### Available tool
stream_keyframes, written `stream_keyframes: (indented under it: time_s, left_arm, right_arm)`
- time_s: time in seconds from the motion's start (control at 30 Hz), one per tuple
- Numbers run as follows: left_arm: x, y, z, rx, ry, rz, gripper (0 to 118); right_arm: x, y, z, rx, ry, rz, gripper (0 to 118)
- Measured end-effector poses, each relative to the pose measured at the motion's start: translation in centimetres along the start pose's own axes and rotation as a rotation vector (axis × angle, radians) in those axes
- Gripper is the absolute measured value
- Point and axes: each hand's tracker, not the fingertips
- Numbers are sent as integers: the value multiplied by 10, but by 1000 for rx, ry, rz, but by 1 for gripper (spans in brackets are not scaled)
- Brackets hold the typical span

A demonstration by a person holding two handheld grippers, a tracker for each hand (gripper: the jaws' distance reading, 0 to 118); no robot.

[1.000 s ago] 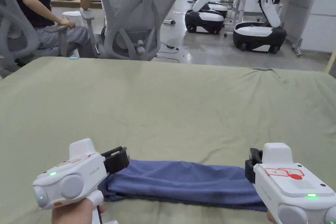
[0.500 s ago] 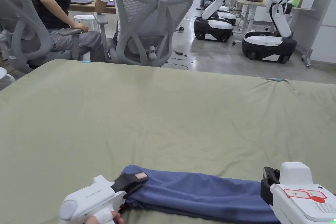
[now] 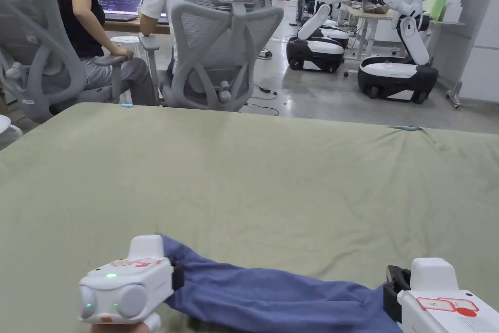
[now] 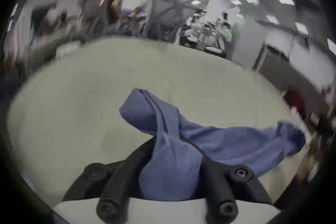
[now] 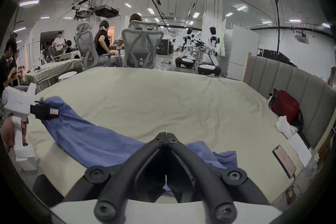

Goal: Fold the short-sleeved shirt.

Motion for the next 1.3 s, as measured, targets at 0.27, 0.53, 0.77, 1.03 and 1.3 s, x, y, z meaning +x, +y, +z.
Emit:
stream_keyframes:
  time_s: [0.27, 0.53, 0.77, 1.03, 1.3]
  left_arm:
    - [185, -15, -9, -33, -75, -504, 4]
    - [201, -35, -34, -158, -122, -383, 29]
    - [137, 17, 13, -1, -302, 199, 94]
    - [138, -18, -39, -206, -285, 242, 0]
    - [208, -50, -62, -313, -375, 194, 0]
  right_arm:
    - [32, -13, 12, -7, -11, -31, 0]
    - [55, -24, 15, -25, 18, -48, 0]
    - [54, -28, 9, -31, 76, -82, 0]
    - [56, -33, 4, -44, 82, -117, 0]
    - [62, -32, 3, -48, 68, -113, 0]
